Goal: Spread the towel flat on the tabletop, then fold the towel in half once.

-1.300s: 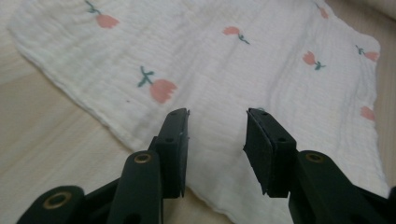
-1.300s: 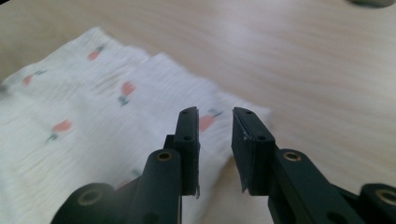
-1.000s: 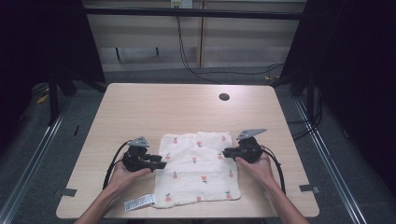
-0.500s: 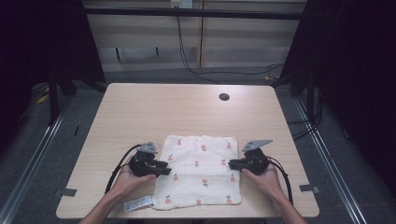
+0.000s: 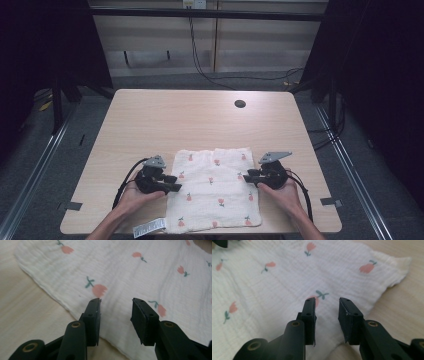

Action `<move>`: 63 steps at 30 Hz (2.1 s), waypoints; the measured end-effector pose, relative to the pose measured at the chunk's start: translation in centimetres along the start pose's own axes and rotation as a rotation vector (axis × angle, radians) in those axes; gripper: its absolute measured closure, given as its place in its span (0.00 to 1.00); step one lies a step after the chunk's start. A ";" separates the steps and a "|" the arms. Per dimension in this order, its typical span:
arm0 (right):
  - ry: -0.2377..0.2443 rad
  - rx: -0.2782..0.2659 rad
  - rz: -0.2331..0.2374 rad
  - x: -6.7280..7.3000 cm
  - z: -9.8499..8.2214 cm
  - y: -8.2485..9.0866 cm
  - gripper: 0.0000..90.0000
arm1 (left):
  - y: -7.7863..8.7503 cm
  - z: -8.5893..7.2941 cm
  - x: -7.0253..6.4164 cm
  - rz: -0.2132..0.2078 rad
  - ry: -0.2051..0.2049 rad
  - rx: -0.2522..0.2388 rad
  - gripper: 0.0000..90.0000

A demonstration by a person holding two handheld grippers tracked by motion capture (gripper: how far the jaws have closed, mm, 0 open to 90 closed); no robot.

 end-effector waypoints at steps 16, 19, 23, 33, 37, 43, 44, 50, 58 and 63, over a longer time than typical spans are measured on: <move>-0.064 -0.107 -0.058 -6.9 4.5 0.5 0.77 | -2.4 4.3 5.9 0.096 0.077 -0.057 0.74; -0.070 -0.082 -0.078 -8.3 5.0 -0.7 0.76 | -3.1 4.1 7.0 0.117 0.114 -0.048 0.72; -0.087 -0.059 -0.091 -9.3 4.7 -1.1 0.75 | -3.6 4.2 7.8 0.136 0.129 -0.047 0.70; -0.094 -0.065 -0.024 -8.9 4.7 -2.1 0.98 | -4.6 4.8 7.8 0.135 0.109 -0.033 0.66; -0.088 -0.080 -0.011 -8.5 4.9 -2.0 0.98 | -5.2 5.3 7.7 0.137 0.136 -0.056 0.66; -0.085 -0.095 -0.022 -8.5 5.2 -1.3 0.99 | -5.6 5.5 6.7 0.141 0.060 -0.040 0.79; -0.087 -0.098 -0.022 -8.5 5.2 -1.2 0.99 | -5.6 5.4 6.6 0.126 0.046 -0.032 0.85; -0.090 -0.135 0.005 -8.0 5.5 -0.3 0.99 | -4.9 5.4 7.1 0.090 0.114 -0.069 0.97; -0.052 -0.181 -0.020 -7.8 7.5 2.5 0.99 | -1.9 8.0 6.3 0.086 0.090 -0.144 0.97; -0.052 -0.219 -0.007 -7.7 8.2 3.6 0.99 | -1.1 8.9 7.0 0.102 0.128 -0.189 0.97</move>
Point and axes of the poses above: each handheld gripper's, and its own axes: y roughly backward along the jaws, z roughly out of its top, x roughly to its left, the point moved 8 cm from there along -y, roughly forward along the jaws, and after that the axes turned 15 degrees about z, right-handed, at the moved point
